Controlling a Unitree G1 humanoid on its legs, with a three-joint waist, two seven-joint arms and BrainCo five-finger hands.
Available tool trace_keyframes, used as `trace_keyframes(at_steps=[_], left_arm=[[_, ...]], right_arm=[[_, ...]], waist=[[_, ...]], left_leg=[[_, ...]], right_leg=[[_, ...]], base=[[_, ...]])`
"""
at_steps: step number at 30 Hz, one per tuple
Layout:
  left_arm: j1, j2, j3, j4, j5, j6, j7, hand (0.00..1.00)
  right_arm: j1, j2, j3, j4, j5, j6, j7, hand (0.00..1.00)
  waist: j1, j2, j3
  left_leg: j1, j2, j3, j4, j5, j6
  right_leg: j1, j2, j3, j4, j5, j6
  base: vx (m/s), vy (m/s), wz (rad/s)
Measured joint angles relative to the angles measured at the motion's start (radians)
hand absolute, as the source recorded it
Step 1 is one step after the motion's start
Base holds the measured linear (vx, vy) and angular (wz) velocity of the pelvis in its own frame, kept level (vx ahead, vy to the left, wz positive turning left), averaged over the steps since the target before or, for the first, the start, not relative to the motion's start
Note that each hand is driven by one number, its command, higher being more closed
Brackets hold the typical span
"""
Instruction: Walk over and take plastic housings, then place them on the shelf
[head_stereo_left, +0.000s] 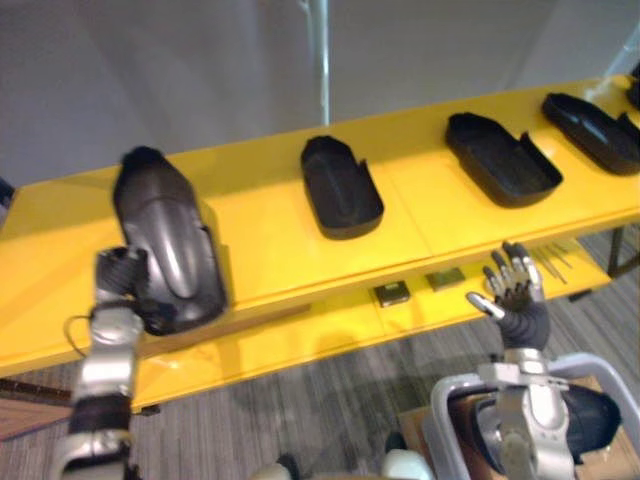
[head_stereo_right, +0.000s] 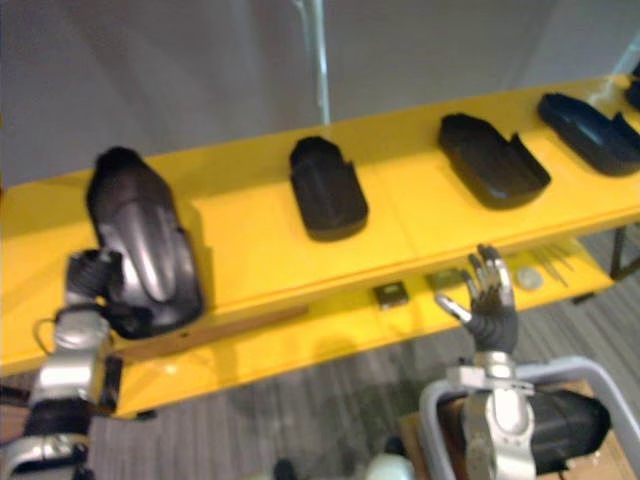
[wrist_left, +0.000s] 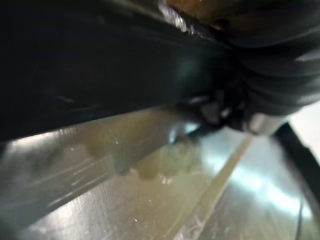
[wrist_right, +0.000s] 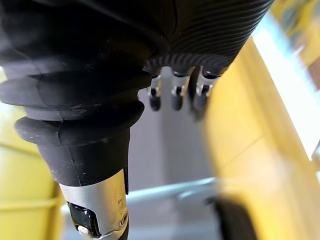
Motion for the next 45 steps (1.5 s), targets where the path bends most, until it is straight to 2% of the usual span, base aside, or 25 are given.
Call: trace_keyframes(at_steps=[1,4,9,13,16,19,23,29,31,36,37,43,45], left_arm=[[-0.054,0.051,0.0,0.056,-0.011,0.019,-0.018,1.0],[-0.131,0.123,-0.002,0.141,-0.013,0.053,-0.053,1.0],[-0.227,0.224,-0.055,0.265,-0.007,0.12,-0.161,1.0],[-0.259,0.239,-0.096,0.305,0.004,0.158,-0.234,1.0],[-0.269,0.239,-0.125,0.343,0.013,0.192,-0.261,1.0],[-0.286,0.239,-0.128,0.361,0.013,0.209,-0.258,1.0],[-0.317,0.229,-0.128,0.392,0.012,0.217,-0.194,1.0],[-0.318,0.226,-0.127,0.41,0.013,0.215,-0.125,1.0],[-0.339,0.226,-0.127,0.41,0.013,0.205,-0.102,1.0],[-0.345,0.226,-0.127,0.41,0.013,0.198,-0.096,1.0],[-0.345,0.226,-0.127,0.409,0.013,0.198,-0.096,0.0],[-0.35,0.225,-0.127,0.404,0.014,0.197,-0.066,0.0],[-0.35,0.225,-0.127,0.397,0.047,0.198,-0.062,0.0]], right_arm=[[0.021,0.0,0.001,0.035,-0.005,0.004,0.0,0.0],[0.058,0.001,0.0,0.053,-0.01,0.002,0.001,0.0],[0.083,0.002,0.009,0.059,-0.01,-0.006,0.003,0.0],[0.08,0.002,0.013,0.06,-0.009,-0.007,0.004,0.0],[0.079,0.002,0.023,0.059,-0.009,-0.007,0.002,0.0],[0.06,0.001,0.034,0.049,0.008,-0.007,0.001,0.0],[0.028,-0.028,0.032,-0.029,0.032,-0.007,0.0,0.0],[0.026,-0.062,0.023,-0.054,0.087,-0.007,0.002,0.0],[0.024,-0.065,0.014,-0.056,0.111,-0.007,0.003,0.0],[0.025,-0.066,0.016,-0.058,0.112,-0.007,0.006,0.0],[0.025,-0.067,0.016,-0.059,0.112,-0.007,0.006,0.0],[0.027,-0.074,0.032,-0.078,0.116,-0.007,0.006,0.0],[0.034,-0.074,0.036,-0.082,0.117,-0.008,0.01,0.0]], waist=[[-0.013,0.0,0.0],[-0.034,0.005,0.003],[-0.053,0.014,0.008],[-0.063,0.017,0.01],[-0.078,0.02,0.02],[-0.077,0.016,0.063],[-0.08,0.005,0.134],[-0.079,0.006,0.149],[-0.08,0.004,0.186],[-0.094,0.004,0.217],[-0.094,0.005,0.218],[-0.099,0.007,0.234],[-0.1,0.007,0.234]], left_leg=[[0.002,0.0,0.0,0.0,0.0,0.0],[0.005,0.001,0.004,0.002,0.0,0.0],[0.018,0.013,0.033,0.004,0.0,0.0],[0.017,0.019,0.048,0.008,-0.001,-0.001],[-0.002,0.026,0.049,0.038,-0.013,-0.006],[-0.023,0.029,0.055,0.045,-0.018,-0.009],[-0.081,0.041,0.058,0.115,-0.037,-0.003],[-0.105,0.061,0.083,0.181,-0.067,-0.002],[-0.113,0.071,0.084,0.214,-0.088,-0.003],[-0.143,0.077,0.085,0.252,-0.106,-0.002],[-0.145,0.077,0.087,0.255,-0.107,-0.002],[-0.166,0.087,0.095,0.284,-0.113,0.001],[-0.161,0.087,0.099,0.287,-0.116,0.002]], right_leg=[[-0.003,0.001,0.012,0.0,0.0,0.0],[-0.005,0.003,0.023,0.0,0.0,0.0],[-0.014,0.019,0.059,0.002,0.002,-0.004],[-0.023,0.025,0.072,0.008,0.003,-0.006],[-0.034,0.026,0.073,0.021,0.001,-0.009],[-0.076,0.031,0.092,0.055,-0.001,-0.011],[-0.131,0.033,0.111,0.1,-0.001,-0.012],[-0.159,0.046,0.145,0.129,-0.002,-0.012],[-0.16,0.051,0.152,0.14,-0.003,-0.013],[-0.185,0.051,0.16,0.16,-0.002,-0.011],[-0.192,0.051,0.164,0.164,-0.002,-0.011],[-0.214,0.057,0.174,0.183,-0.003,-0.012],[-0.214,0.057,0.178,0.191,-0.004,-0.012]], base=[[0.02,0.01,-0.18],[0.02,0.003,-0.12],[0.0,-0.015,-0.22],[-0.02,-0.015,-0.08],[-0.05,-0.007,-0.01],[-0.08,-0.008,-0.07],[-0.12,-0.024,-0.07],[-0.04,-0.004,-0.16],[-0.08,0.027,-0.1],[-0.05,0.021,-0.02],[0.0,0.0,0.0],[-0.01,0.005,-0.04],[-0.02,0.011,-0.05]])
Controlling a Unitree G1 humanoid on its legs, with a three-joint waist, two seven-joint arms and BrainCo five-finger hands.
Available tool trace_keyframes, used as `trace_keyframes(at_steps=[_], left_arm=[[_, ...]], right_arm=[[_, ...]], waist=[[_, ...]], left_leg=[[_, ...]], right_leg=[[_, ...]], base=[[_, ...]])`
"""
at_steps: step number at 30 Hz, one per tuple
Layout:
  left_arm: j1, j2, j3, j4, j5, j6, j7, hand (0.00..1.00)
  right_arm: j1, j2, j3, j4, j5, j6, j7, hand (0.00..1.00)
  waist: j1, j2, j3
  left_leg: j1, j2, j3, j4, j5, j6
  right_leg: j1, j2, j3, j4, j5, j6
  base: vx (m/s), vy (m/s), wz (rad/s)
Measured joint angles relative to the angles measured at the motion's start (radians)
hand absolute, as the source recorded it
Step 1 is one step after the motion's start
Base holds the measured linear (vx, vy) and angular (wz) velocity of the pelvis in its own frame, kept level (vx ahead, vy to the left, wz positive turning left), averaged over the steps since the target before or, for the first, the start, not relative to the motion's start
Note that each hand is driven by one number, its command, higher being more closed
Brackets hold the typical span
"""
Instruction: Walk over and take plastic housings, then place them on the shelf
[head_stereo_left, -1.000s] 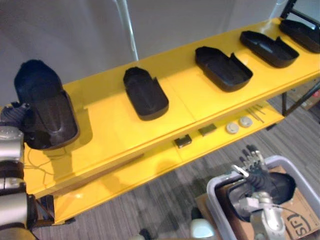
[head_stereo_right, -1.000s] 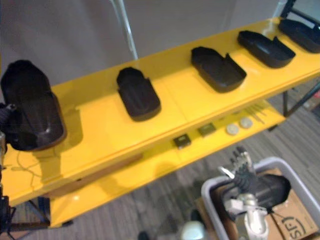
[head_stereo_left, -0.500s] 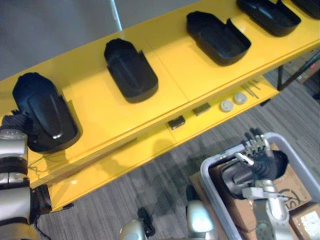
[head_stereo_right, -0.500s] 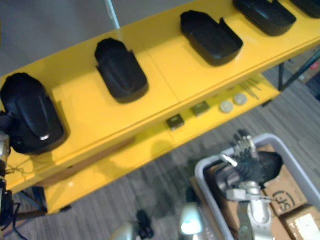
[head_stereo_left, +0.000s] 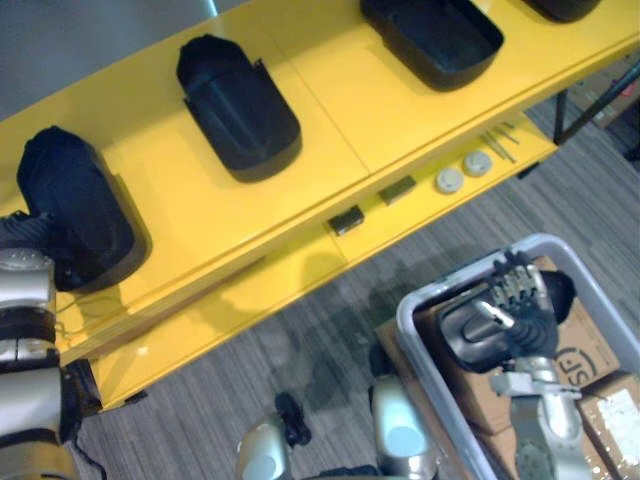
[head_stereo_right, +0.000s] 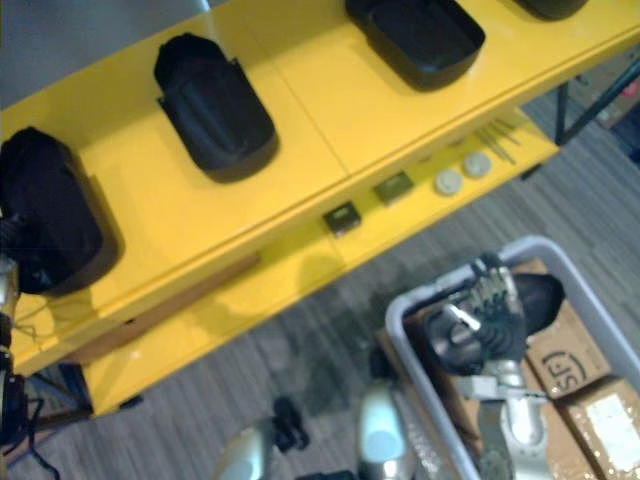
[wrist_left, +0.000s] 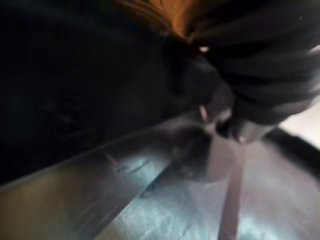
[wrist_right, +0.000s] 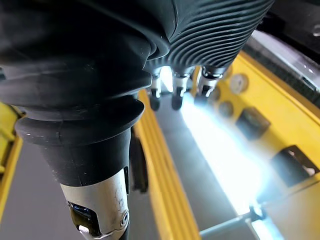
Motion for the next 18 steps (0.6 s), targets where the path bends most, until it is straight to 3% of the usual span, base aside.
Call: trace_keyframes(at_steps=[5,9,14,18], left_arm=[[0.0,0.0,0.0,-0.002,0.007,0.001,0.071,0.0],[-0.008,0.015,0.014,-0.03,0.004,-0.012,0.261,0.0],[-0.083,0.068,0.018,-0.09,0.032,-0.129,0.466,0.0],[-0.104,0.068,0.015,-0.129,0.038,-0.257,0.547,0.0]], right_arm=[[0.011,0.0,0.023,0.0,0.002,-0.008,0.018,0.0],[0.028,0.0,0.022,0.0,0.004,-0.038,0.025,0.0],[0.028,0.002,0.023,0.002,0.032,-0.088,0.091,0.0],[-0.007,0.001,0.055,0.006,0.032,-0.193,0.152,0.0]], waist=[[-0.005,0.001,0.001],[-0.004,0.004,-0.001],[0.008,0.006,-0.012],[0.011,0.026,-0.116]], left_leg=[[0.001,0.005,0.001,0.023,-0.018,-0.001],[0.004,-0.003,-0.008,0.017,-0.02,-0.001],[0.037,-0.024,-0.02,-0.049,0.019,-0.002],[0.084,-0.031,-0.034,-0.127,0.041,-0.011]], right_leg=[[0.002,-0.001,0.005,0.022,-0.013,0.005],[0.003,-0.007,0.004,0.028,-0.018,0.01],[0.029,-0.021,-0.017,0.001,-0.017,0.009],[0.095,-0.018,-0.056,-0.065,-0.017,0.008]], base=[[-0.04,0.017,-0.03],[0.01,0.006,0.03],[0.06,-0.008,0.13],[0.11,-0.019,0.14]])
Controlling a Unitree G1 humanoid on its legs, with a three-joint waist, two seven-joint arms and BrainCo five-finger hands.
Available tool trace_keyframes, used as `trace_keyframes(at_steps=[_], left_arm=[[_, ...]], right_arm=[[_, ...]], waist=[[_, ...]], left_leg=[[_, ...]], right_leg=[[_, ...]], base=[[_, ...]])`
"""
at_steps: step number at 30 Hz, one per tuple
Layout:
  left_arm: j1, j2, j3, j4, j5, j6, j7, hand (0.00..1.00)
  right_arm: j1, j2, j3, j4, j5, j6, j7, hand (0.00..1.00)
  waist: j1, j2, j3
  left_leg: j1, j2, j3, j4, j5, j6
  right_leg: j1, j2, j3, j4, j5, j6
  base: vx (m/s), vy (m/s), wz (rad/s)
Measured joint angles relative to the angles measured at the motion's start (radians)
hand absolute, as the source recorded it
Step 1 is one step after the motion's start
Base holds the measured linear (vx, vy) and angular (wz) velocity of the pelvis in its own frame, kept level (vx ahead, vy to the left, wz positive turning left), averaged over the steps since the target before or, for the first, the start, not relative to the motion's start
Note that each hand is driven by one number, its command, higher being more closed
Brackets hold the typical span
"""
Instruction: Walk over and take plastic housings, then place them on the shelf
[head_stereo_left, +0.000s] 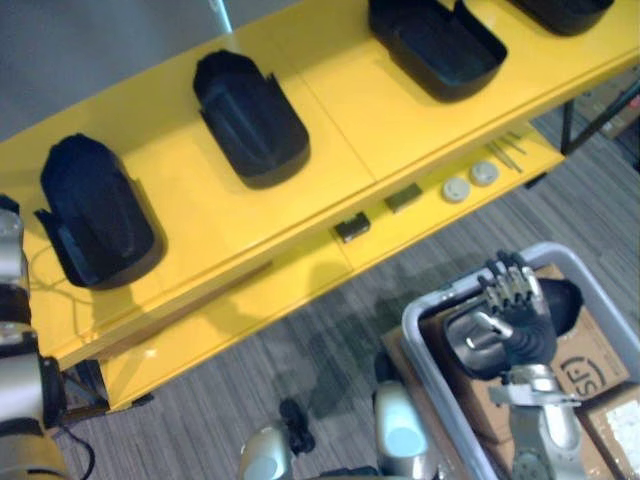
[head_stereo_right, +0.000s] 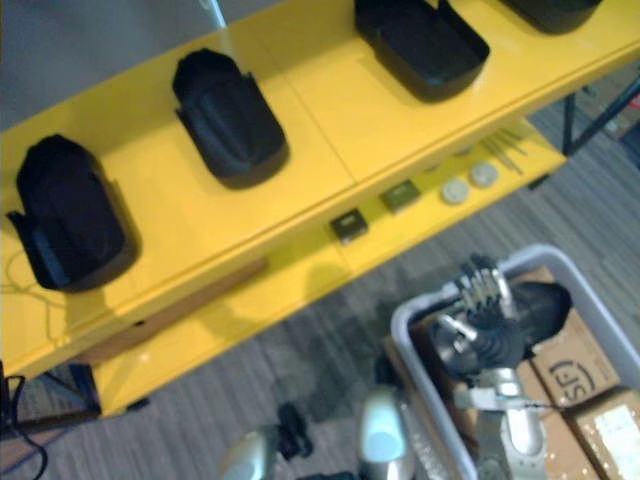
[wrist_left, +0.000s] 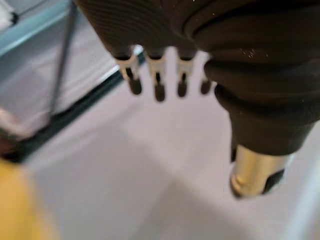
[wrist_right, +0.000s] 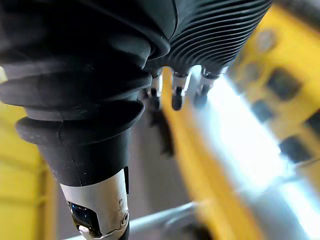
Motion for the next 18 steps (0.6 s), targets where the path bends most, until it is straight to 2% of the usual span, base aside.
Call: trace_keyframes(at_steps=[1,3,4,6,7,8,11,13,14,16,18], left_arm=[[0.0,0.0,0.0,-0.009,-0.001,-0.024,0.009,0.0],[0.017,-0.005,0.004,-0.08,-0.007,-0.115,0.053,0.0],[0.038,-0.007,0.016,-0.118,-0.014,-0.144,0.064,0.0],[0.171,-0.072,0.131,-0.315,-0.013,-0.245,0.12,0.0],[0.212,-0.095,0.163,-0.361,-0.011,-0.263,0.137,0.0],[0.298,-0.143,0.224,-0.446,-0.008,-0.287,0.169,0.0],[0.508,-0.281,0.361,-0.632,-0.003,-0.296,0.217,0.0],[0.708,-0.427,0.471,-0.778,0.005,-0.292,0.254,0.0],[0.758,-0.463,0.495,-0.8,0.006,-0.29,0.263,0.0],[0.939,-0.614,0.556,-0.819,-0.034,-0.266,0.266,0.0],[1.006,-0.674,0.571,-0.81,-0.082,-0.26,0.256,0.0]], right_arm=[[-0.008,0.0,0.006,-0.001,0.0,-0.018,0.002,0.0],[-0.059,-0.002,0.019,-0.013,-0.001,-0.08,0.0,0.0],[-0.079,-0.004,0.027,-0.021,-0.002,-0.094,-0.003,0.0],[-0.149,-0.009,0.057,-0.093,-0.032,-0.133,-0.036,0.0],[-0.166,-0.012,0.066,-0.109,-0.061,-0.143,-0.061,0.0],[-0.204,-0.02,0.079,-0.134,-0.116,-0.154,-0.114,0.0],[-0.283,-0.03,0.083,-0.147,-0.2,-0.156,-0.22,0.0],[-0.326,-0.029,0.083,-0.16,-0.198,-0.151,-0.248,0.0],[-0.335,-0.027,0.086,-0.166,-0.189,-0.136,-0.242,0.0],[-0.368,0.003,0.112,-0.154,-0.161,-0.057,-0.222,0.0],[-0.387,0.019,0.141,-0.129,-0.171,-0.026,-0.222,0.0]], waist=[[0.0,0.002,-0.013],[0.013,0.006,-0.063],[0.017,0.007,-0.068],[0.05,0.014,-0.097],[0.056,0.016,-0.108],[0.075,0.019,-0.126],[0.13,0.014,-0.163],[0.179,0.005,-0.19],[0.191,0.002,-0.191],[0.247,-0.019,-0.221],[0.269,-0.029,-0.226]], left_leg=[[0.01,-0.001,-0.012,-0.011,0.002,-0.001],[0.038,-0.007,-0.035,-0.047,0.014,-0.003],[0.05,-0.009,-0.04,-0.059,0.018,-0.003],[0.081,-0.015,-0.068,-0.096,0.034,-0.005],[0.08,-0.016,-0.08,-0.097,0.035,-0.005],[0.082,-0.017,-0.1,-0.101,0.038,-0.005],[0.098,-0.024,-0.156,-0.122,0.055,-0.005],[0.094,-0.028,-0.21,-0.131,0.057,-0.008],[0.094,-0.029,-0.224,-0.131,0.057,-0.008],[0.072,-0.039,-0.283,-0.134,0.065,-0.016],[0.068,-0.042,-0.3,-0.142,0.071,-0.019]], right_leg=[[0.014,0.001,-0.007,-0.01,0.0,0.0],[0.061,-0.002,-0.037,-0.044,0.0,0.0],[0.074,-0.003,-0.045,-0.049,0.0,0.0],[0.115,-0.006,-0.078,-0.069,0.0,0.0],[0.125,-0.007,-0.09,-0.076,-0.001,-0.001],[0.146,-0.009,-0.114,-0.092,-0.001,-0.001],[0.202,-0.013,-0.175,-0.126,-0.001,-0.001],[0.245,-0.012,-0.234,-0.158,-0.001,-0.001],[0.257,-0.011,-0.249,-0.166,-0.001,-0.001],[0.283,-0.012,-0.308,-0.19,-0.002,-0.003],[0.291,-0.012,-0.33,-0.196,-0.003,-0.005]], base=[[0.14,0.002,0.26],[0.14,0.012,0.29],[0.1,0.013,0.33],[0.08,-0.002,0.35],[0.07,-0.021,0.45],[0.07,-0.023,0.49],[0.06,-0.031,0.58],[0.03,-0.036,0.72],[0.01,-0.032,0.64],[-0.02,-0.037,0.71],[-0.03,-0.022,0.49]])
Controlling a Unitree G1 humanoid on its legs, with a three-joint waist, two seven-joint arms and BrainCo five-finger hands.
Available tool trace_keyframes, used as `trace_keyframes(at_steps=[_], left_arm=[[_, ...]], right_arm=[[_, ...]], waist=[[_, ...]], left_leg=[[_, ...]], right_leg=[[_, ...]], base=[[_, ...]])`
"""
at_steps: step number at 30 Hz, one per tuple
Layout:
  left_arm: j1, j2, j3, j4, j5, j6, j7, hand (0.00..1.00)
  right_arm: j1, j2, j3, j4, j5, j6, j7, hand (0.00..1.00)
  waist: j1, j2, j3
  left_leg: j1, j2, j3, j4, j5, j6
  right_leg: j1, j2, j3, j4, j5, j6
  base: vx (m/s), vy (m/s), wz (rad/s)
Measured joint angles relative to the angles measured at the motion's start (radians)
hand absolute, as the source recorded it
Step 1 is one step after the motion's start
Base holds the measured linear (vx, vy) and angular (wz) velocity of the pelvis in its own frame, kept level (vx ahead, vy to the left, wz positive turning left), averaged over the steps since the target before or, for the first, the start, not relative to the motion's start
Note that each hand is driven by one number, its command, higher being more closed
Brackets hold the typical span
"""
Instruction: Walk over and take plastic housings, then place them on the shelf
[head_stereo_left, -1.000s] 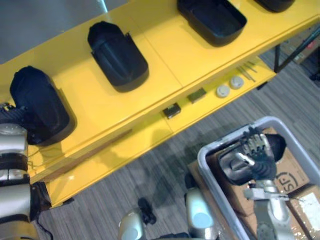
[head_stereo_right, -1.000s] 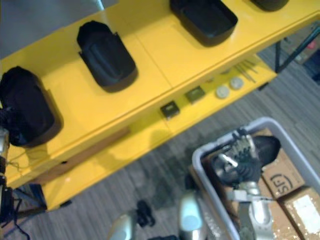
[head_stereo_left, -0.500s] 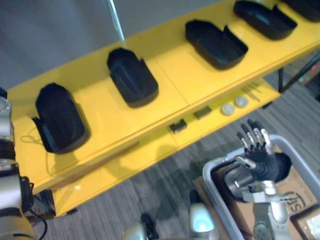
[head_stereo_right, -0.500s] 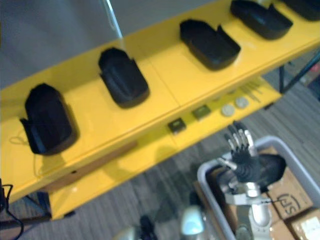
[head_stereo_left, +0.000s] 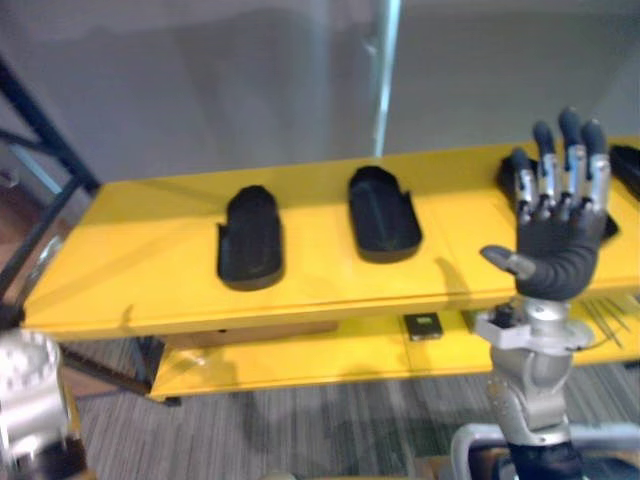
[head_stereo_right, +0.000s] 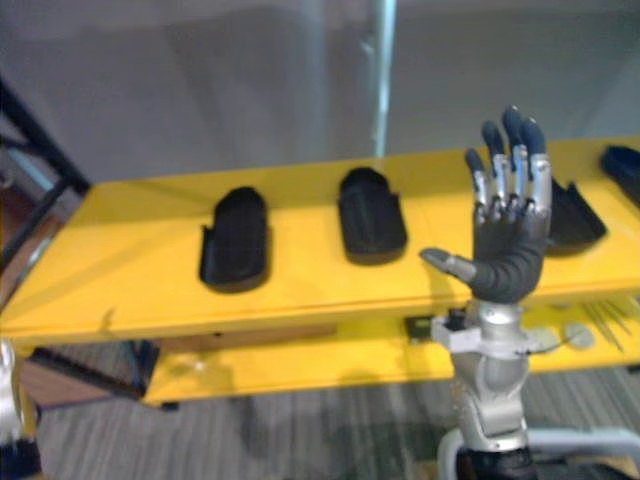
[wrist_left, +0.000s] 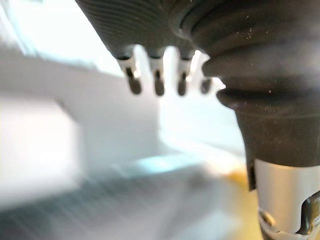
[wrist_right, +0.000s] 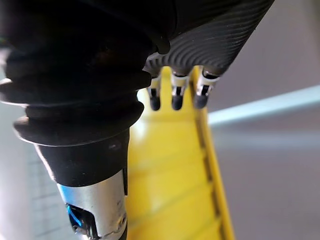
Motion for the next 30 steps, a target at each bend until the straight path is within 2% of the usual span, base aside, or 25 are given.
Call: trace_keyframes(at_steps=[1,2,4,7,8,11,13,16,18,22,26,30], left_arm=[[0.066,-0.075,0.009,0.041,-0.072,-0.008,-0.035,0.0],[0.089,-0.103,0.009,0.067,-0.096,-0.014,-0.054,0.0],[0.159,-0.191,-0.018,0.236,-0.195,-0.033,-0.151,0.0],[0.178,-0.238,-0.059,0.451,-0.255,-0.037,-0.249,0.0],[0.176,-0.238,-0.098,0.553,-0.279,-0.041,-0.304,0.0],[0.175,-0.248,-0.144,0.706,-0.287,-0.043,-0.422,0.0],[0.173,-0.254,-0.151,0.765,-0.286,-0.042,-0.492,0.0],[0.173,-0.254,-0.157,0.824,-0.315,-0.041,-0.59,0.0],[0.171,-0.254,-0.161,0.865,-0.319,-0.034,-0.645,0.0],[0.169,-0.253,-0.188,0.904,-0.315,-0.032,-0.708,0.0],[0.163,-0.248,-0.19,0.932,-0.311,-0.032,-0.737,0.0],[0.163,-0.248,-0.197,0.954,-0.308,-0.032,-0.754,0.0]], right_arm=[[-0.024,0.019,0.043,0.041,-0.042,0.04,-0.005,0.0],[-0.035,0.024,0.061,0.059,-0.06,0.058,-0.008,0.0],[-0.095,0.042,0.133,0.155,-0.112,0.131,-0.02,0.0],[-0.16,0.066,0.179,0.29,-0.146,0.179,-0.05,0.0],[-0.195,0.069,0.2,0.367,-0.146,0.194,-0.065,0.0],[-0.289,0.08,0.252,0.511,-0.147,0.208,-0.064,0.0],[-0.321,0.088,0.291,0.534,-0.146,0.208,-0.032,0.0],[-0.345,0.092,0.328,0.563,-0.145,0.213,0.067,0.0],[-0.35,0.086,0.332,0.567,-0.142,0.226,0.166,0.0],[-0.351,0.057,0.347,0.598,-0.118,0.227,0.288,0.0],[-0.352,0.043,0.363,0.59,-0.095,0.235,0.379,0.0],[-0.347,0.024,0.388,0.555,-0.099,0.306,0.461,0.0]], waist=[[0.024,-0.012,-0.008],[0.032,-0.016,-0.01],[0.05,-0.03,-0.016],[0.057,-0.044,-0.025],[0.071,-0.047,-0.026],[0.077,-0.071,-0.033],[0.078,-0.072,-0.032],[0.079,-0.069,-0.031],[0.08,-0.069,-0.014],[0.08,-0.078,0.019],[0.078,-0.092,0.035],[0.075,-0.093,0.036]], left_leg=[[-0.014,-0.003,-0.021,-0.001,0.007,-0.001],[-0.017,-0.004,-0.025,-0.002,0.008,-0.002],[-0.028,-0.01,-0.045,-0.009,0.02,-0.002],[-0.029,-0.014,-0.056,-0.035,0.036,0.0],[-0.038,-0.014,-0.062,-0.041,0.044,-0.003],[-0.043,-0.012,-0.071,-0.05,0.058,-0.005],[-0.043,-0.013,-0.071,-0.048,0.058,-0.005],[-0.043,-0.013,-0.072,-0.049,0.058,-0.005],[-0.044,-0.013,-0.073,-0.051,0.058,-0.005],[-0.04,-0.015,-0.073,-0.059,0.061,-0.005],[-0.04,-0.017,-0.075,-0.068,0.067,-0.004],[-0.023,-0.017,-0.069,-0.088,0.069,-0.004]], right_leg=[[0.0,-0.001,-0.019,0.0,-0.002,-0.003],[-0.001,-0.001,-0.023,0.0,-0.003,-0.004],[-0.002,-0.003,-0.038,0.001,-0.004,-0.007],[-0.007,-0.006,-0.052,0.002,-0.01,-0.014],[-0.01,-0.005,-0.054,0.002,-0.01,-0.014],[-0.018,-0.002,-0.061,0.004,-0.004,-0.005],[-0.017,-0.002,-0.061,0.004,-0.003,-0.005],[-0.016,-0.002,-0.063,0.003,-0.003,-0.005],[-0.013,-0.002,-0.065,0.003,-0.004,-0.005],[-0.017,-0.005,-0.071,0.004,-0.004,-0.005],[-0.018,-0.007,-0.075,0.004,-0.003,-0.004],[-0.015,-0.008,-0.074,0.004,-0.003,-0.004]], base=[[-0.05,-0.014,0.37],[-0.06,-0.008,0.36],[-0.07,-0.003,0.23],[-0.05,-0.004,0.18],[-0.04,-0.008,0.12],[0.0,-0.007,0.09],[0.0,0.0,0.0],[0.0,0.0,0.0],[0.0,0.0,0.0],[0.0,0.0,0.0],[0.02,0.007,0.03],[0.03,0.006,-0.03]])
